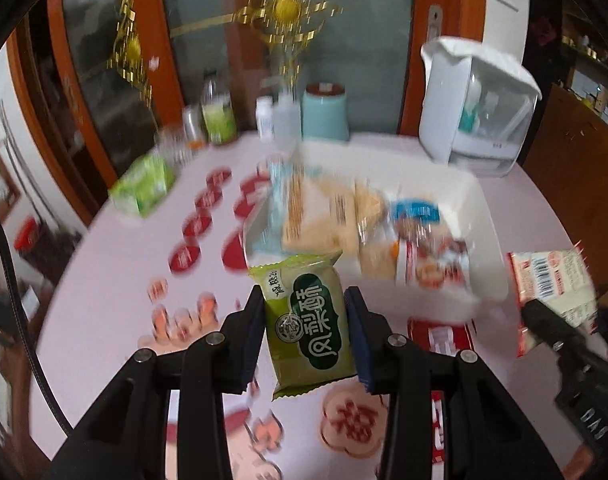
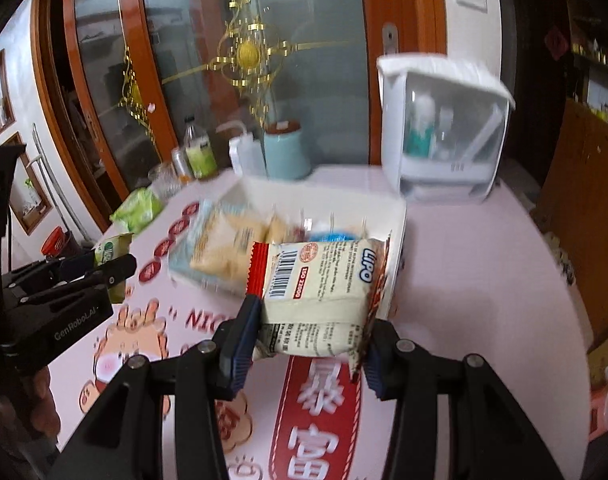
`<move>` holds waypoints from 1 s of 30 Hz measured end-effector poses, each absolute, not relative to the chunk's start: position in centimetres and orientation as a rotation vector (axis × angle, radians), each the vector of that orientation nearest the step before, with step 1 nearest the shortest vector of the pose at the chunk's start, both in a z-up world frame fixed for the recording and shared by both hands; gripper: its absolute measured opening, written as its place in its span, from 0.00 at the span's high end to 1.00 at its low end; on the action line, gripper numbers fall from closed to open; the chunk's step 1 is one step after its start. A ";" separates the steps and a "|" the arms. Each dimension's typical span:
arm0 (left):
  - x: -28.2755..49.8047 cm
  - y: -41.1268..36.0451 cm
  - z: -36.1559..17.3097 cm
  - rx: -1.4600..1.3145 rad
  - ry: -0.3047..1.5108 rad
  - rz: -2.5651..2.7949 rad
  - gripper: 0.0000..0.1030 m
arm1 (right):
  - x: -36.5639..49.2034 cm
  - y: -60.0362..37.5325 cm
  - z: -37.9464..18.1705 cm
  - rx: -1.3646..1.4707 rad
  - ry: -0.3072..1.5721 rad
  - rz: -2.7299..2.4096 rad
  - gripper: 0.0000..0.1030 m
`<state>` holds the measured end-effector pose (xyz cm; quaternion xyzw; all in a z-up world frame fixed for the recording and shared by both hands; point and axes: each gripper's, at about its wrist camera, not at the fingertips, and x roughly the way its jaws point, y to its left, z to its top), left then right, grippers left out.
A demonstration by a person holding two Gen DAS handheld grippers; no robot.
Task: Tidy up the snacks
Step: 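Carry the green pack and LIPO pack over the white tray and release both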
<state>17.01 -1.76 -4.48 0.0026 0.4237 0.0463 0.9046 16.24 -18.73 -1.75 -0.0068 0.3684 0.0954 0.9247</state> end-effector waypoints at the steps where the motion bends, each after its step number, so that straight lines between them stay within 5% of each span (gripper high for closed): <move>1: 17.7 -1.8 -3.5 0.037 0.853 0.103 0.64 | 16.7 -18.8 -0.8 -0.021 0.738 0.192 0.55; 16: 26.9 -1.2 6.1 0.133 0.692 0.110 0.63 | 24.9 -18.9 6.7 0.005 0.610 0.128 0.54; 28: 33.4 -2.8 1.5 0.124 0.753 0.042 0.62 | 31.1 -18.2 -2.2 -0.003 0.781 0.073 0.50; 30: 34.4 -3.4 -0.2 0.139 0.774 0.023 0.47 | 32.3 -18.2 -4.8 -0.008 0.848 0.087 0.45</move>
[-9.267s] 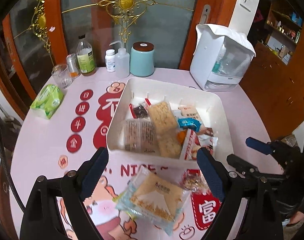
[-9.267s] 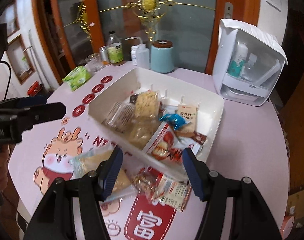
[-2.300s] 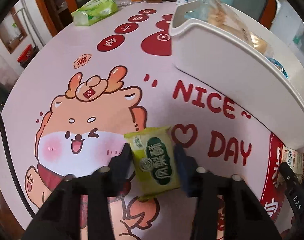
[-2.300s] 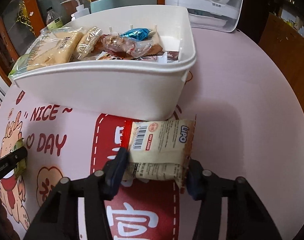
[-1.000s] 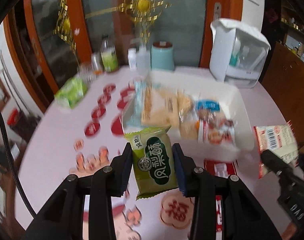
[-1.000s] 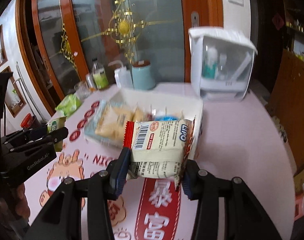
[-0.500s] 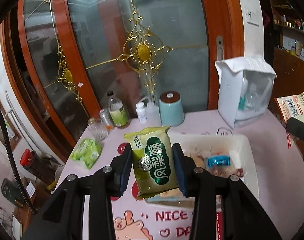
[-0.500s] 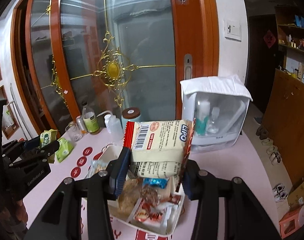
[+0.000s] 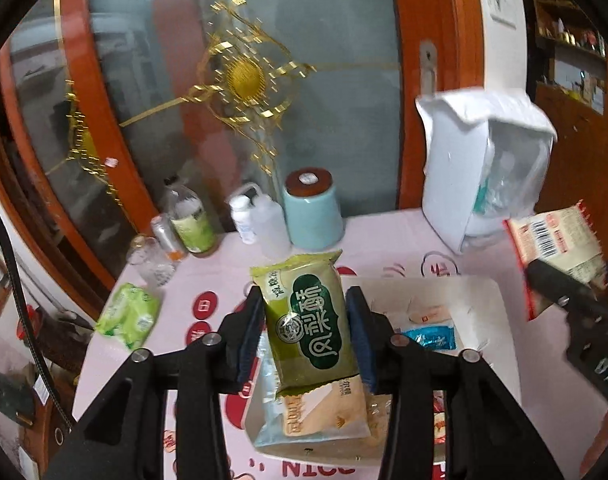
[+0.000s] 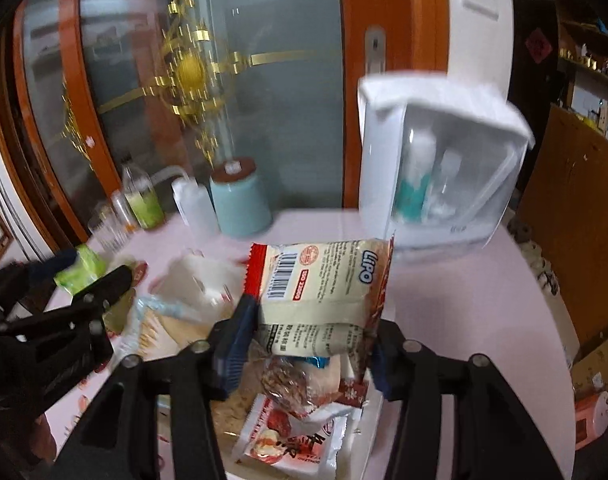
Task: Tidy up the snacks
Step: 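Carry the green pack and LIPO pack over the white tray and release both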
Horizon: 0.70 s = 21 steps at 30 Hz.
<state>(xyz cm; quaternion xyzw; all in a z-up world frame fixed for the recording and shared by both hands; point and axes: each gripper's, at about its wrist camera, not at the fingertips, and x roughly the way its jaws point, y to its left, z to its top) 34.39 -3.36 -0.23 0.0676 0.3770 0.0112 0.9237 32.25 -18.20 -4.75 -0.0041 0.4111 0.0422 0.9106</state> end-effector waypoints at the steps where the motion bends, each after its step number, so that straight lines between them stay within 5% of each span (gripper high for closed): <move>1: 34.8 -3.7 -1.1 0.144 0.782 0.015 0.38 | 32.8 -18.3 -6.1 -0.011 0.894 0.076 0.43; 2: 35.4 -4.0 -2.2 0.148 0.789 -0.008 0.15 | 33.4 -18.5 -7.3 -0.007 0.937 0.071 0.40; 3: 35.6 -4.2 -2.8 0.149 0.794 -0.028 0.03 | 33.7 -18.7 -8.3 0.005 0.967 0.074 0.38; 11: 37.4 -4.8 -8.8 0.186 0.899 -0.106 0.03 | 33.6 -19.5 -10.4 0.027 1.006 0.068 0.32; 21: 35.6 -4.7 -8.1 0.159 0.910 -0.122 0.03 | 31.6 -18.7 -9.5 0.027 0.998 0.079 0.32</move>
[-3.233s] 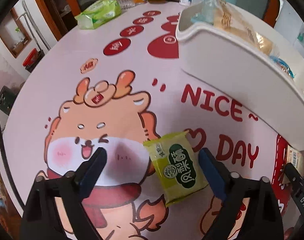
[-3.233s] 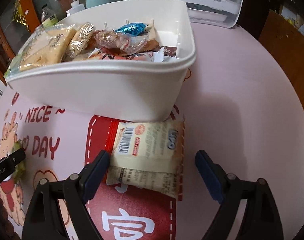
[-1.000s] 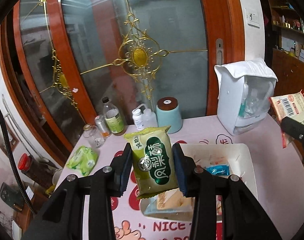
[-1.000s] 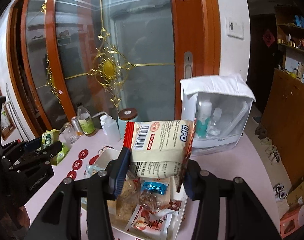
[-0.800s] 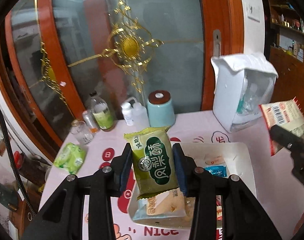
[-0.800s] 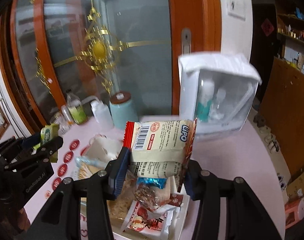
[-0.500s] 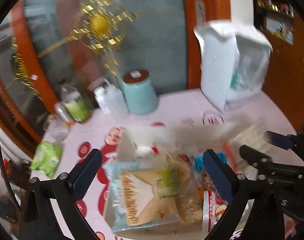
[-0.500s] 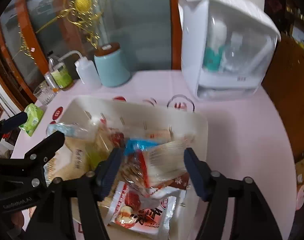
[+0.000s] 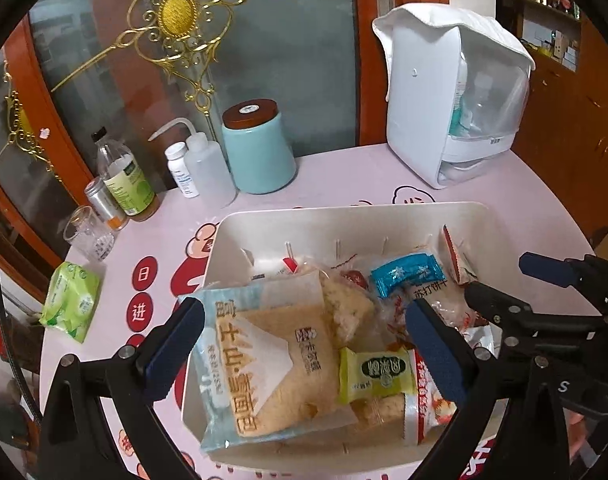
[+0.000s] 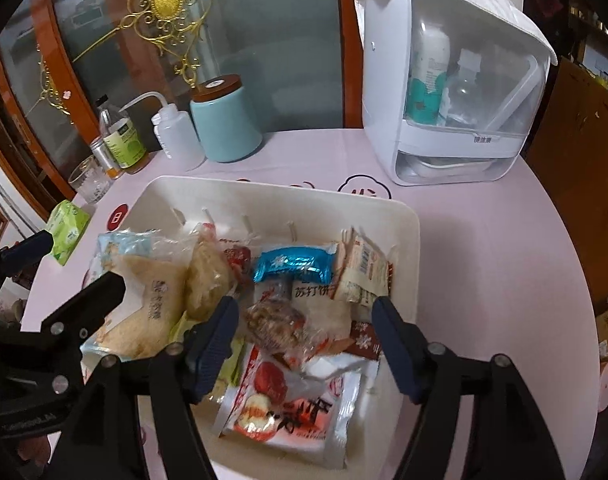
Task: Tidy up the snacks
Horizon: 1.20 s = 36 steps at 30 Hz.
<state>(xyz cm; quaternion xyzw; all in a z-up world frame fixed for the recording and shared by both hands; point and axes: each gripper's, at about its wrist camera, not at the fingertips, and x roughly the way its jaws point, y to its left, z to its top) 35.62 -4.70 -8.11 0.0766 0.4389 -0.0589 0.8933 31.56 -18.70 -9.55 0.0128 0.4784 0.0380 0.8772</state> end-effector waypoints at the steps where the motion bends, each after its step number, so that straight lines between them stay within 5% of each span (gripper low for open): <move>1: 35.0 -4.7 -7.7 0.158 0.903 -0.114 0.03 | 31.1 -18.6 -9.3 0.025 0.995 0.081 0.32; 17: 20.9 -4.3 -0.7 0.131 0.849 -0.093 0.03 | 16.3 -18.3 -4.2 0.054 0.943 0.078 0.32; 36: 3.5 -3.7 1.7 0.064 0.893 -0.008 0.02 | 0.9 -19.2 -0.8 0.068 0.872 0.071 0.32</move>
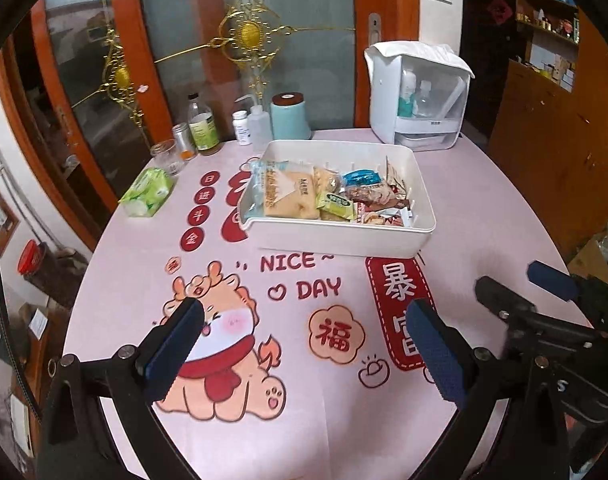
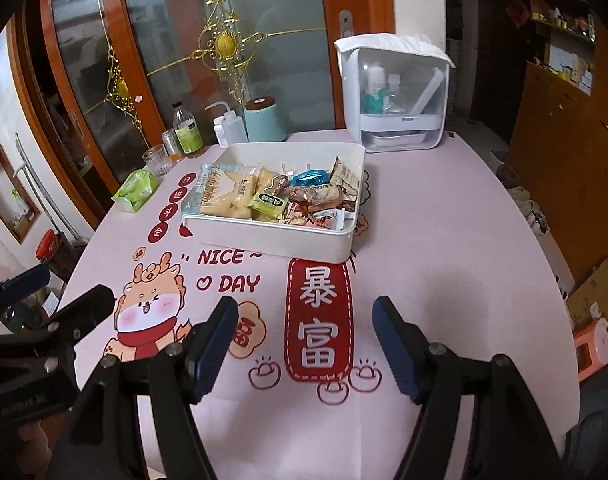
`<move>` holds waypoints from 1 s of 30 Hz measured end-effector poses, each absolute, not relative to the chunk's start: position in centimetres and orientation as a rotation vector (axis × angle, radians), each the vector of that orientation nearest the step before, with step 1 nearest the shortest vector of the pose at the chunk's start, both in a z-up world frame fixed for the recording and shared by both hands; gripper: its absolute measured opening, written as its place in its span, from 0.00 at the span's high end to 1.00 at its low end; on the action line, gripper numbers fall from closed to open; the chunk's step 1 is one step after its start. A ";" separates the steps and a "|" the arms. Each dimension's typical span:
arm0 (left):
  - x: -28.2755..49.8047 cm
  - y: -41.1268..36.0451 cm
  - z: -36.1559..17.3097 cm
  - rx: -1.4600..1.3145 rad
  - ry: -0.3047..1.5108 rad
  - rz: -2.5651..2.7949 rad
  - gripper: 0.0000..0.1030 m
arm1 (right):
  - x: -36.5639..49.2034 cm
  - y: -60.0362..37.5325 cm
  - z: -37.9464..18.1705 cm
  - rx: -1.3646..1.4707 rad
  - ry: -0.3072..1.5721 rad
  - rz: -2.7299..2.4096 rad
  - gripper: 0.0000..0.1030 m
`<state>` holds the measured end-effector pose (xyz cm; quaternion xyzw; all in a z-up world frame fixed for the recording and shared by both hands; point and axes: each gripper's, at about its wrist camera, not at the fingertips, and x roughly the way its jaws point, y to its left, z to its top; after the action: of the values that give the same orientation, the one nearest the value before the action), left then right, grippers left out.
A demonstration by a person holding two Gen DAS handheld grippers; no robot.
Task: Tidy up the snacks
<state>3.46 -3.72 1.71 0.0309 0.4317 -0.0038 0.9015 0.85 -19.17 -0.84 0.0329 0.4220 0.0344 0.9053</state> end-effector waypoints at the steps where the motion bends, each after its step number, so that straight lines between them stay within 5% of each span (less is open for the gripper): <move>1: 3.1 -3.6 1.9 0.057 0.890 -0.005 0.02 | 0.3 -19.2 -0.7 0.069 0.869 0.072 0.32; 30: -2.3 -3.3 3.2 -0.008 0.925 0.061 0.02 | -3.7 -18.9 1.5 0.045 0.839 0.091 0.31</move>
<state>-2.33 -3.34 3.24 -0.0040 0.4462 0.0293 0.8945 -3.72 -18.86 1.45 0.0217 0.4071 0.0443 0.9121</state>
